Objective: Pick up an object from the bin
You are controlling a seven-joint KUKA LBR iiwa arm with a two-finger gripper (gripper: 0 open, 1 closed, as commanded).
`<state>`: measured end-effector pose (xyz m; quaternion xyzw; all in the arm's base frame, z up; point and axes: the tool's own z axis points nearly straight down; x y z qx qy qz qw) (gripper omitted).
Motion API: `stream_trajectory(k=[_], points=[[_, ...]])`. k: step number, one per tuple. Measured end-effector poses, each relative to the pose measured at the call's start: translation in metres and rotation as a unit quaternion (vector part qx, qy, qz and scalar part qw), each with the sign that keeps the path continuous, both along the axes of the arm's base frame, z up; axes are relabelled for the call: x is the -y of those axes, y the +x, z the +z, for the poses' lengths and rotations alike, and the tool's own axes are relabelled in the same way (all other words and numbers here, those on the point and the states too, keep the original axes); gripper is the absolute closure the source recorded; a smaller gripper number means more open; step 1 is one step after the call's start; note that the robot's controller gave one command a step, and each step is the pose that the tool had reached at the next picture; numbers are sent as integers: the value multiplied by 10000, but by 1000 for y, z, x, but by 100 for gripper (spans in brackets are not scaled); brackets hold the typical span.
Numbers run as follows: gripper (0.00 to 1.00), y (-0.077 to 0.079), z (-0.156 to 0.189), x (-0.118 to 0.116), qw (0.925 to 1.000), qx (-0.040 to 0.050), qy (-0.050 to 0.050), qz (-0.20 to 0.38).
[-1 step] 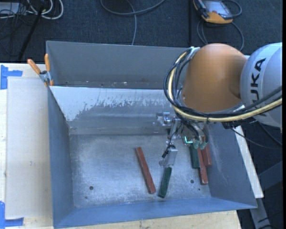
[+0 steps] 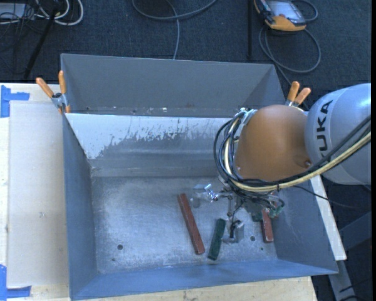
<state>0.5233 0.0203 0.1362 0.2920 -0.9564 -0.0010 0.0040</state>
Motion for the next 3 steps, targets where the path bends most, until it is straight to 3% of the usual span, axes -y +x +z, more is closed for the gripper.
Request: stream_trajectory(k=[1, 2, 3], points=[[0, 6, -66, -14, 9535, 5, 19, 3013], [100, 7, -62, -13, 9547, 16, 9, 2975], [0, 7, -64, -13, 9546, 36, 23, 2978]])
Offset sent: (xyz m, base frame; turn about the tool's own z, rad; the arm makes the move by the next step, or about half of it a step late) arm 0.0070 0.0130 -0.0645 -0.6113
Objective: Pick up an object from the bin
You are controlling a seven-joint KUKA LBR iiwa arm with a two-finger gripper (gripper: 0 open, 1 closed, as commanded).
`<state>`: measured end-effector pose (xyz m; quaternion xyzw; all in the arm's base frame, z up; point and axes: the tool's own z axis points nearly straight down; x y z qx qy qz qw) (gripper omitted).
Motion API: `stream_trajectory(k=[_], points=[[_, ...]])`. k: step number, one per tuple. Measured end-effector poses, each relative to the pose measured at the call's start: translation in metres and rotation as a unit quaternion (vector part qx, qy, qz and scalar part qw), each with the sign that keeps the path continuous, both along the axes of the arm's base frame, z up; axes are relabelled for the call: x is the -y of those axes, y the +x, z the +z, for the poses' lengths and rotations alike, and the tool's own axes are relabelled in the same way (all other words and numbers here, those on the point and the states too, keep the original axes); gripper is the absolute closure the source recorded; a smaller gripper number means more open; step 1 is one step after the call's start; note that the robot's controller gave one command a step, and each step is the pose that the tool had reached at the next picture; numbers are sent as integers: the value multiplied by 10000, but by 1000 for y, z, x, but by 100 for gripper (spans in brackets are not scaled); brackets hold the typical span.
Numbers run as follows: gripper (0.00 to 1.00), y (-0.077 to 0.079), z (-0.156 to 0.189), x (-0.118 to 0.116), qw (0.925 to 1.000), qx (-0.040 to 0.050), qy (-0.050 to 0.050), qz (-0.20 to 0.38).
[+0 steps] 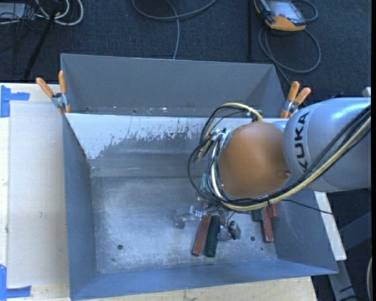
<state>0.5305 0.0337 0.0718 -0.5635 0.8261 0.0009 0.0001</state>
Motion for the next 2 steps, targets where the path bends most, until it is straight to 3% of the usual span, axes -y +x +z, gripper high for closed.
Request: stream_trajectory(k=[1, 2], points=[[100, 0, 0, 0, 10000, -6, 1, -7], [100, 14, 173, 11, 10000, 45, -2, 63]])
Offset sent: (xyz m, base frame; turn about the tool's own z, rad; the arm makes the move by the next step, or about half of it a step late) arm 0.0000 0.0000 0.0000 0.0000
